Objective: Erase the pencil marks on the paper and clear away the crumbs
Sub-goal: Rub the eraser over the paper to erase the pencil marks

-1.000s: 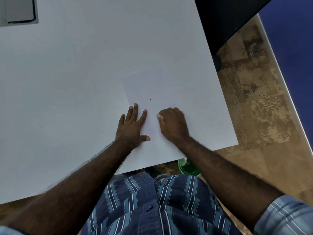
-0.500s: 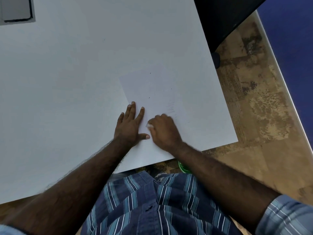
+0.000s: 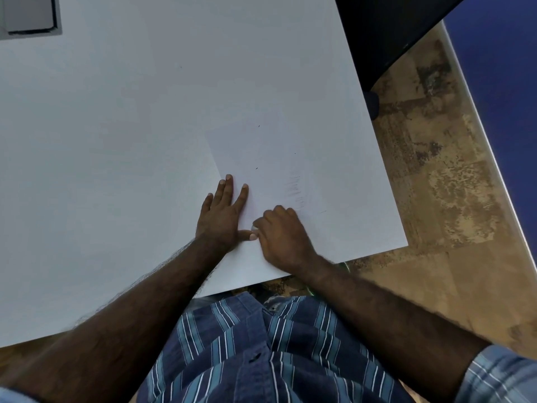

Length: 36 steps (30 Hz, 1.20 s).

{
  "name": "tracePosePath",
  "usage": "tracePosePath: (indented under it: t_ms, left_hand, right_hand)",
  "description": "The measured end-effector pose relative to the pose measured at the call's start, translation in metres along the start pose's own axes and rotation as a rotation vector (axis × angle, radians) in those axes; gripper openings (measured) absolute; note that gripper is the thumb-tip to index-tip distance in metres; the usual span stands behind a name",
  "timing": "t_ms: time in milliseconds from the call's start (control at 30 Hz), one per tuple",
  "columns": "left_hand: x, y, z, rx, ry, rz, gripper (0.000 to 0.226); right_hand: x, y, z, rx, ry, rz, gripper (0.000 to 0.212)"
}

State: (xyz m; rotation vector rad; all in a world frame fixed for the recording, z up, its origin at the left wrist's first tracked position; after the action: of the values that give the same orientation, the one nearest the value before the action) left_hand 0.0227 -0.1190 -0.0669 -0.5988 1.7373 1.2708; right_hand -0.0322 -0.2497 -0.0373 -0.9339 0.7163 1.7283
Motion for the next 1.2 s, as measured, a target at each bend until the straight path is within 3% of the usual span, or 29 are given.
tracePosePath:
  t_ms: [233, 433, 667, 733, 867, 933, 1100, 1200]
  left_hand:
    - [-0.001, 0.000, -0.001, -0.010, -0.001, 0.003, 0.124]
    - [0.000, -0.001, -0.001, 0.005, -0.011, -0.011, 0.124]
    - [-0.001, 0.001, -0.001, 0.003, -0.021, -0.004, 0.123]
    - [-0.001, 0.001, 0.000, 0.003, -0.020, -0.004, 0.123]
    - [0.001, 0.000, 0.001, 0.008, -0.017, -0.015, 0.123]
    - [0.001, 0.000, 0.001, 0.005, -0.021, -0.007, 0.123]
    - [-0.001, 0.000, -0.001, -0.002, -0.020, 0.001, 0.123]
    - [0.000, 0.000, 0.000, 0.002, -0.014, 0.001, 0.123]
  right_hand:
    - [-0.040, -0.015, -0.054, 0.291, 0.025, -0.292, 0.010]
    - [0.000, -0.003, -0.003, -0.028, 0.023, -0.015, 0.015]
    - [-0.048, -0.018, -0.062, 0.277, -0.003, -0.285, 0.013]
    - [-0.039, -0.017, -0.047, 0.243, -0.060, -0.253, 0.013]
    - [-0.002, -0.009, -0.002, -0.013, -0.083, -0.004, 0.017]
    - [-0.005, -0.014, -0.011, -0.012, -0.040, -0.019, 0.018]
    - [-0.038, -0.023, -0.057, 0.233, -0.053, -0.254, 0.011]
    - [-0.020, -0.020, -0.027, 0.058, -0.119, -0.116, 0.017]
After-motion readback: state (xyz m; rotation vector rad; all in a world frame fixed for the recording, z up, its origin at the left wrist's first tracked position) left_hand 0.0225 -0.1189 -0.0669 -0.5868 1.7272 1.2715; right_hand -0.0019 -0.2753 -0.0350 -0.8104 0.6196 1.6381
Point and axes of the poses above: each hand's wrist, its own y-axis away from the middle knuckle, its own x-axis out of the palm, z = x × y, the point moved 7 cm from there along -y, towards the middle knuckle, and after that the axes turned 12 degrees about -y, right-handed, at the moved point
